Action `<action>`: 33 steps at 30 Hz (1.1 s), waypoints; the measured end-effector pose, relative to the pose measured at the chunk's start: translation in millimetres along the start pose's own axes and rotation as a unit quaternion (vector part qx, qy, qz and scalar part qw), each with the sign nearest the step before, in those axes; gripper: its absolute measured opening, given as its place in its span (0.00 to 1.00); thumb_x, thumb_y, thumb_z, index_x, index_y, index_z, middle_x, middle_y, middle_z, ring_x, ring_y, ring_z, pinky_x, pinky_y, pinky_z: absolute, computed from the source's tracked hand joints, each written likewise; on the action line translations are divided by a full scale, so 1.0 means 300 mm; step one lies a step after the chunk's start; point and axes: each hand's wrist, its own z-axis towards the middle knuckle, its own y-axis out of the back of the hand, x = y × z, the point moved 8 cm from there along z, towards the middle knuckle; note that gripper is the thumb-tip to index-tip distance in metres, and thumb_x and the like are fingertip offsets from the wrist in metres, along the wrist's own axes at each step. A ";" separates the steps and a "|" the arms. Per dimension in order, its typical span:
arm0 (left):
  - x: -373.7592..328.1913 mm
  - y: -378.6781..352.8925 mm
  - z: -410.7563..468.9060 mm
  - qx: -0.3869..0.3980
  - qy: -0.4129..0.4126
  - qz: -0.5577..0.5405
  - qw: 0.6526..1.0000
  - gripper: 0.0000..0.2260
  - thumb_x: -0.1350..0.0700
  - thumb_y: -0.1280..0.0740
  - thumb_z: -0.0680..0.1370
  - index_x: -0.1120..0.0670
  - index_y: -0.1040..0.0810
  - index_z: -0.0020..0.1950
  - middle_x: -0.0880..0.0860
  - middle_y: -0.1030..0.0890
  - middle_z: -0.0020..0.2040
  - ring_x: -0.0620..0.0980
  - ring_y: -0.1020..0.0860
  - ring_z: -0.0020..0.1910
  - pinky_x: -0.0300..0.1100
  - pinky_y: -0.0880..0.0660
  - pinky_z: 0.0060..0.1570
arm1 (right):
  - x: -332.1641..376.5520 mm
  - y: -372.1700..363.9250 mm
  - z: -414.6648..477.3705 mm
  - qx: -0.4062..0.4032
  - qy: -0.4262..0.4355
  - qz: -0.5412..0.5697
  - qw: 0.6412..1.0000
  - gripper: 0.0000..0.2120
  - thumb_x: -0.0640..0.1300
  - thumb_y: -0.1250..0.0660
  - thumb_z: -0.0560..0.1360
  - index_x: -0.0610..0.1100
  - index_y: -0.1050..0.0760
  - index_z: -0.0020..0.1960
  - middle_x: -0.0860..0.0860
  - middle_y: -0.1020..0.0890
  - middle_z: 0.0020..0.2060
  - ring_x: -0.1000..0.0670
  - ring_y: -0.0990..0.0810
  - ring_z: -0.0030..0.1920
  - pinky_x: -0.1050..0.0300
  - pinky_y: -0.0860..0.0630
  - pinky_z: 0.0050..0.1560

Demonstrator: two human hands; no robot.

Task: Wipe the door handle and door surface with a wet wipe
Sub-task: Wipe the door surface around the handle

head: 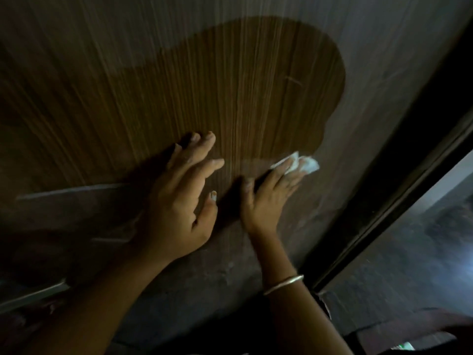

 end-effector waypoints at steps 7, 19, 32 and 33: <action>-0.028 -0.067 -0.028 0.044 -0.025 0.016 0.999 0.18 0.61 0.38 0.74 0.59 0.29 0.64 0.56 0.33 0.70 0.54 0.37 0.72 0.50 0.41 0.72 | 0.078 -0.012 0.011 -0.042 0.118 -0.060 0.990 0.39 0.64 0.56 0.76 0.39 0.61 0.75 0.39 0.58 0.75 0.38 0.65 0.73 0.39 0.65 0.70; -0.006 -0.064 -0.093 0.036 -0.013 0.026 0.999 0.15 0.62 0.37 0.74 0.64 0.26 0.60 0.59 0.31 0.67 0.56 0.35 0.70 0.51 0.40 0.72 | 0.009 -0.152 -0.176 0.041 0.057 -0.002 0.998 0.44 0.68 0.54 0.74 0.40 0.68 0.74 0.40 0.65 0.73 0.38 0.69 0.73 0.34 0.62 0.72; 0.073 -0.025 -0.185 0.042 0.028 -0.019 0.999 0.15 0.62 0.40 0.75 0.61 0.30 0.62 0.60 0.32 0.69 0.58 0.36 0.71 0.51 0.39 0.72 | -0.082 -0.201 -0.223 0.053 -0.034 0.074 0.995 0.41 0.63 0.48 0.74 0.51 0.74 0.71 0.53 0.74 0.69 0.44 0.74 0.71 0.39 0.64 0.72; 0.077 -0.019 -0.192 0.041 0.029 -0.020 0.999 0.15 0.62 0.40 0.75 0.61 0.30 0.62 0.60 0.32 0.69 0.57 0.36 0.72 0.50 0.39 0.72 | -0.093 -0.178 -0.189 0.033 -0.041 0.074 0.996 0.40 0.61 0.49 0.75 0.51 0.73 0.72 0.52 0.72 0.71 0.43 0.72 0.71 0.37 0.62 0.72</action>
